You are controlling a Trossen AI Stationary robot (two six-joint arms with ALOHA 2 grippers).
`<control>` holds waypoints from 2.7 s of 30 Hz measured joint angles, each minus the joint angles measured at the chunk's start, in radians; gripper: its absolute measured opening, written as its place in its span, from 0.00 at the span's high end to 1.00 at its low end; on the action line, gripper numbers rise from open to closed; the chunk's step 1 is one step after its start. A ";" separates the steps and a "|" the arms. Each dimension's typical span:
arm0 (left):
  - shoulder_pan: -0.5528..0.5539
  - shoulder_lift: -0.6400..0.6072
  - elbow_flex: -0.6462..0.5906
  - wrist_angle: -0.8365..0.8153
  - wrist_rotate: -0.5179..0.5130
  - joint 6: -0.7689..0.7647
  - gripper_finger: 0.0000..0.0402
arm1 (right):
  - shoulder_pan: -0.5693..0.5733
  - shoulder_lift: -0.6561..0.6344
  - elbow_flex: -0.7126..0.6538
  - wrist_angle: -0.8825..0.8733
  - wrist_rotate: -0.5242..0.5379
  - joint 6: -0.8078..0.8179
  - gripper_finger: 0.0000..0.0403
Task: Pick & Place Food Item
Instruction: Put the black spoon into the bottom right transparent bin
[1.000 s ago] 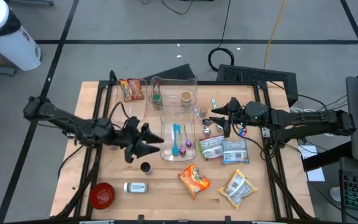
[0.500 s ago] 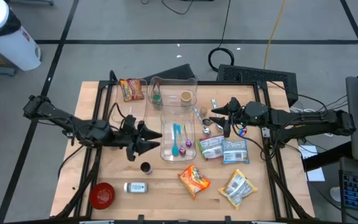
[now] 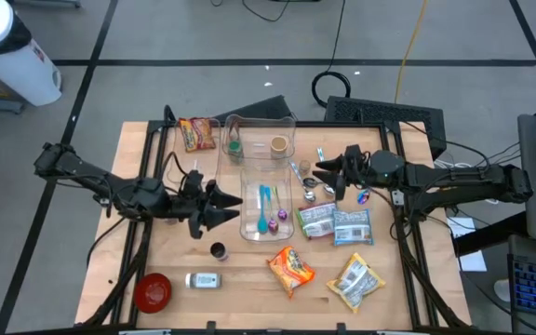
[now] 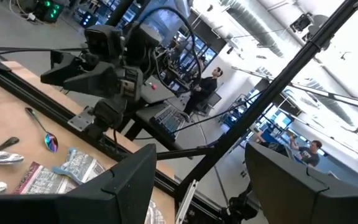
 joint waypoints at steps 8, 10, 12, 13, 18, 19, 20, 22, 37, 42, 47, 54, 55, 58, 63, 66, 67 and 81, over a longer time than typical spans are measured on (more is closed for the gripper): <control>0.032 0.000 0.000 -0.002 -0.003 0.030 0.36 | 0.000 0.000 0.000 0.105 -0.018 0.084 0.55; 0.038 0.000 0.000 -0.002 -0.003 0.030 0.36 | 0.008 0.000 0.000 0.201 -0.113 0.087 0.55; 0.041 0.000 0.000 -0.003 -0.003 0.040 0.36 | 0.029 0.000 0.000 0.305 -0.211 0.084 0.55; 0.041 0.000 0.000 -0.005 -0.003 0.049 0.36 | 0.044 0.000 0.002 0.337 -0.233 0.091 0.55; 0.041 0.000 0.000 -0.009 -0.002 0.093 0.36 | 0.154 0.003 0.082 0.272 -0.186 0.061 0.55; 0.043 0.000 0.000 -0.009 0.000 0.097 0.36 | 0.187 0.015 0.115 0.231 -0.154 0.031 0.55; 0.047 0.000 0.000 -0.009 0.000 0.101 0.36 | 0.216 0.025 0.151 0.184 -0.121 -0.005 0.55; 0.054 0.000 0.000 -0.011 0.000 0.101 0.36 | 0.276 0.051 0.226 0.073 -0.052 -0.087 0.55; 0.086 0.000 0.000 -0.061 0.004 0.090 0.36 | 0.271 0.413 0.658 -0.973 0.146 -0.455 0.55; 0.086 0.000 0.000 -0.062 0.004 0.074 0.36 | 0.095 0.489 0.658 -1.030 -0.023 -0.529 0.55; 0.086 0.000 0.000 -0.071 0.004 0.067 0.36 | -0.063 0.556 0.658 -1.048 -0.103 -0.636 0.55; 0.085 0.000 0.000 -0.092 0.004 0.062 0.36 | -0.212 0.654 0.632 -1.091 -0.160 -0.680 0.55; 0.085 0.000 0.000 -0.092 0.004 0.060 0.36 | -0.227 0.660 0.615 -1.076 -0.161 -0.673 0.55; 0.085 0.000 0.000 -0.097 0.004 0.060 0.36 | -0.259 0.667 0.552 -1.003 -0.159 -0.655 0.55; 0.085 0.000 0.000 -0.109 0.004 0.063 0.36 | -0.274 0.667 0.444 -0.923 -0.158 -0.654 0.55; 0.086 0.000 0.000 -0.111 0.001 0.065 0.36 | -0.270 0.667 0.384 -0.872 -0.158 -0.644 0.55; 0.089 0.000 0.000 -0.115 0.001 0.067 0.36 | -0.269 0.667 0.366 -0.848 -0.157 -0.632 0.55; 0.126 0.000 0.000 -0.144 0.000 0.045 0.36 | -0.269 0.667 0.194 -0.558 -0.156 -0.576 0.55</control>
